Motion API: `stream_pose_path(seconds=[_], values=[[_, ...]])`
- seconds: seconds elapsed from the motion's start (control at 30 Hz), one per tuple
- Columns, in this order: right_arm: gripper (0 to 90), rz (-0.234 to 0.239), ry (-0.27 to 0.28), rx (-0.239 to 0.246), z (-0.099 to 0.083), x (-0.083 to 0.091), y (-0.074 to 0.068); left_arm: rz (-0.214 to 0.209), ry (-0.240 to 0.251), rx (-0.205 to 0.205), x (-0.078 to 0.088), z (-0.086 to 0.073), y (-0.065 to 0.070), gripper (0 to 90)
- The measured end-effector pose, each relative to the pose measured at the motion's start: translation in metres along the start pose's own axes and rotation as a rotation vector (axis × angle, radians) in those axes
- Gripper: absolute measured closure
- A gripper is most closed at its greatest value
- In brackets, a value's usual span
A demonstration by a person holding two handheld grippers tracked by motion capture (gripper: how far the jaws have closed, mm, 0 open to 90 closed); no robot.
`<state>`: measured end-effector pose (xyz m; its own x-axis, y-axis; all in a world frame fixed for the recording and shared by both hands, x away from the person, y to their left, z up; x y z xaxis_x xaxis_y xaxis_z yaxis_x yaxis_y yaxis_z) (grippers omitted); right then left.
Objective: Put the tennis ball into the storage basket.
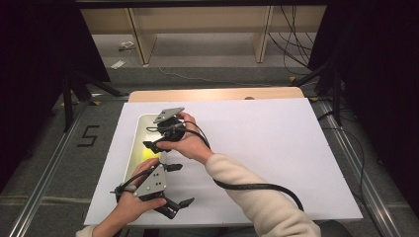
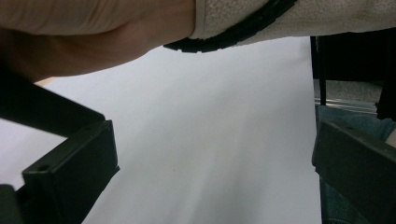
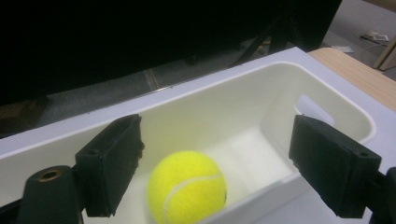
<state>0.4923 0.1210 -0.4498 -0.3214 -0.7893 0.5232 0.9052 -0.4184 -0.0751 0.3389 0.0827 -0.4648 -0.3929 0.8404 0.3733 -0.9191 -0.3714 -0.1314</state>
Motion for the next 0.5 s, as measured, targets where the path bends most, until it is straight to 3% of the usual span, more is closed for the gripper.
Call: stream_pose_path(seconds=[0.5], values=[[18.0, -0.054, 0.018, -0.029, -0.012, 0.033, 0.021, 0.004, -0.001, 0.001, 0.0, 0.0, -0.001, 0.0]])
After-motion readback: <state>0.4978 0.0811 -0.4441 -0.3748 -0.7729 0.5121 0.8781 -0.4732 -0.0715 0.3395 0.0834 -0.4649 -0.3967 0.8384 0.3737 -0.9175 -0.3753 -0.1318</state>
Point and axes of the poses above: each handheld gripper's, and its own axes: x roughly backward along the jaws, z roughly out of its top, y roughly to its right, the point moved 8 cm from there along -x, roughly forward along the jaws, and after that the axes turned 2 degrees about -x, right-handed, at the moved point
